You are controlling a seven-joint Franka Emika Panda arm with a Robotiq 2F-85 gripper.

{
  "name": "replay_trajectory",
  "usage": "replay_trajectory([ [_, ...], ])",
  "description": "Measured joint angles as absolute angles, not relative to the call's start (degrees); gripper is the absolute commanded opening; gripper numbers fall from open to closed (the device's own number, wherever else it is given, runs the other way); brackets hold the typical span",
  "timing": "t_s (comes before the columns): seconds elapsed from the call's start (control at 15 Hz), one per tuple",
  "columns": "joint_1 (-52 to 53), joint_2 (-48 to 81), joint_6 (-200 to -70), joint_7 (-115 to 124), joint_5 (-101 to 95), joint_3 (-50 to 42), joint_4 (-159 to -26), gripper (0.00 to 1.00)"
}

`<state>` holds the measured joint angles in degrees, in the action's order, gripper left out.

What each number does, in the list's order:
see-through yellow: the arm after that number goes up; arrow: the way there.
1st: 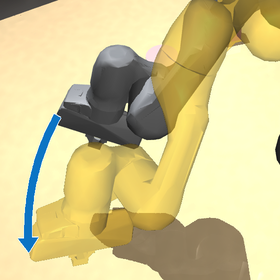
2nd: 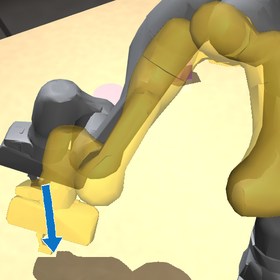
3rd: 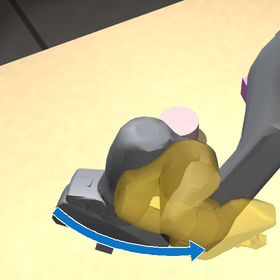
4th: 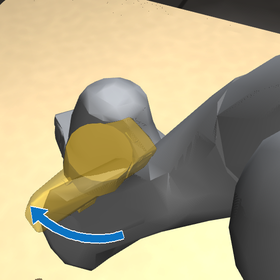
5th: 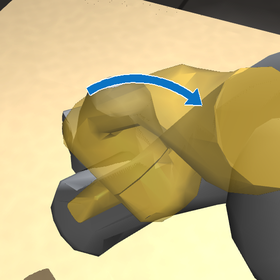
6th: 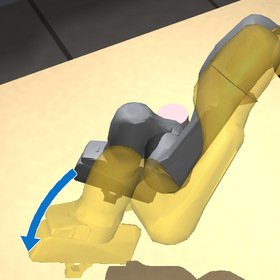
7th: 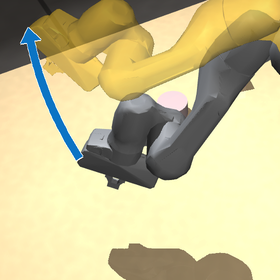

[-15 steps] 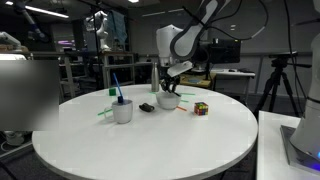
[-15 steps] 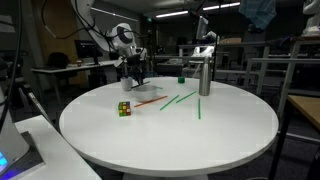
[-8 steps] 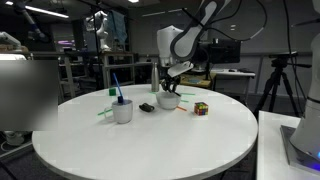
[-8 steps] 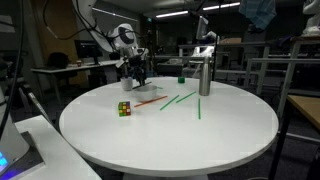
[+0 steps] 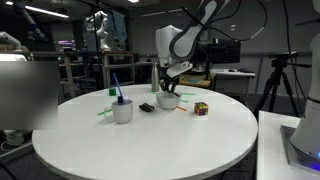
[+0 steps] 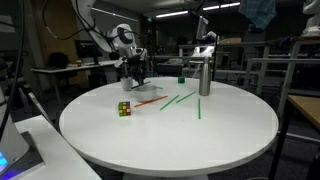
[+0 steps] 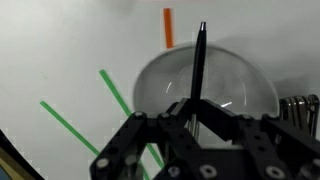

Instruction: Pick up the pen from the table and put it in the bowl.

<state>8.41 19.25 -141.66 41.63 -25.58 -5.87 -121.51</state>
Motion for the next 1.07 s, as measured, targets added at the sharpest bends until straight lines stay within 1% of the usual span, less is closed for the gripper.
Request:
replay_trajectory([
  [0.6,8.53,19.24,-141.66,41.63,-25.58,-5.77,-121.51,0.19],
  [0.67,8.53,19.24,-141.66,41.63,-25.58,-5.77,-121.51,0.05],
  [0.73,8.53,19.24,-141.66,41.63,-25.58,-5.77,-121.51,0.05],
  [0.8,8.53,19.25,-141.66,41.63,-25.55,-5.77,-121.54,0.19],
  [1.07,8.53,19.26,-141.66,41.63,-25.55,-5.77,-121.63,0.19],
])
